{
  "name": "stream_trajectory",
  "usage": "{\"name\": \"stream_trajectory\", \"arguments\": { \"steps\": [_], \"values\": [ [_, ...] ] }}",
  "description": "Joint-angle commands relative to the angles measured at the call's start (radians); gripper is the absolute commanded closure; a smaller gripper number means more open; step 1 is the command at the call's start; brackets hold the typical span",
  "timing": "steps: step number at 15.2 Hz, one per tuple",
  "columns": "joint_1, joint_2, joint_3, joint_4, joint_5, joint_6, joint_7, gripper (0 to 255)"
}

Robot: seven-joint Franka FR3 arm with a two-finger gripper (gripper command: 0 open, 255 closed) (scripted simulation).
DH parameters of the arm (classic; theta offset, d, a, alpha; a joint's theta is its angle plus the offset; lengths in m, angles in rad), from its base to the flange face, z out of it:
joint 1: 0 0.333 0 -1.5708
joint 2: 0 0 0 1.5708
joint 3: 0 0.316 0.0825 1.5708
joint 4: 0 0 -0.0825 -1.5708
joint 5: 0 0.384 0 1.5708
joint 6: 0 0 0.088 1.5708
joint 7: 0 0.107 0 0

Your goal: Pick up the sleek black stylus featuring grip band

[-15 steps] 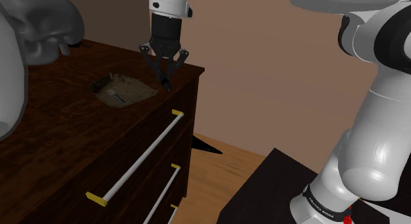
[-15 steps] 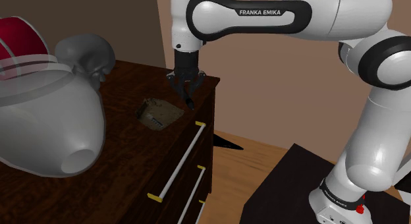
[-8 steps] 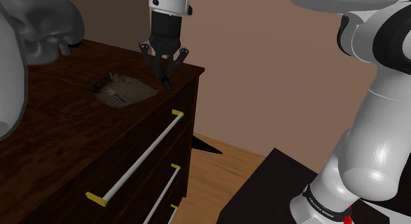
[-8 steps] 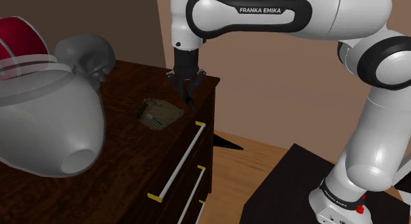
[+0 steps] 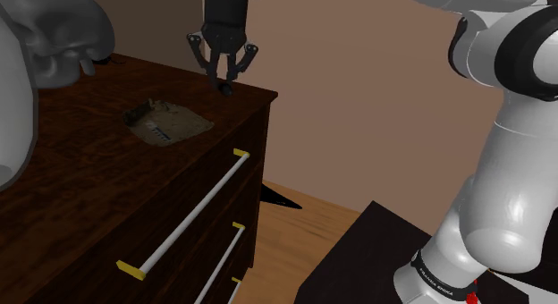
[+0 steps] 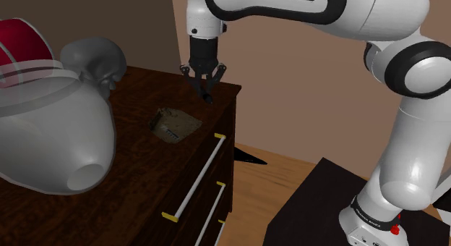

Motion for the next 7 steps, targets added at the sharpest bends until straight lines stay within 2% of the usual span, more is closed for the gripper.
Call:
{"name": "stream_trajectory", "arguments": {
  "steps": [1, 5, 7],
  "values": [
    [0.007, 0.016, 0.002, 0.048, -0.007, -0.033, 0.007, 255],
    [0.022, 0.055, 0.006, 0.158, -0.024, -0.106, 0.019, 255],
    [0.023, 0.056, 0.005, 0.162, -0.024, -0.109, 0.019, 255]
  ]
}}
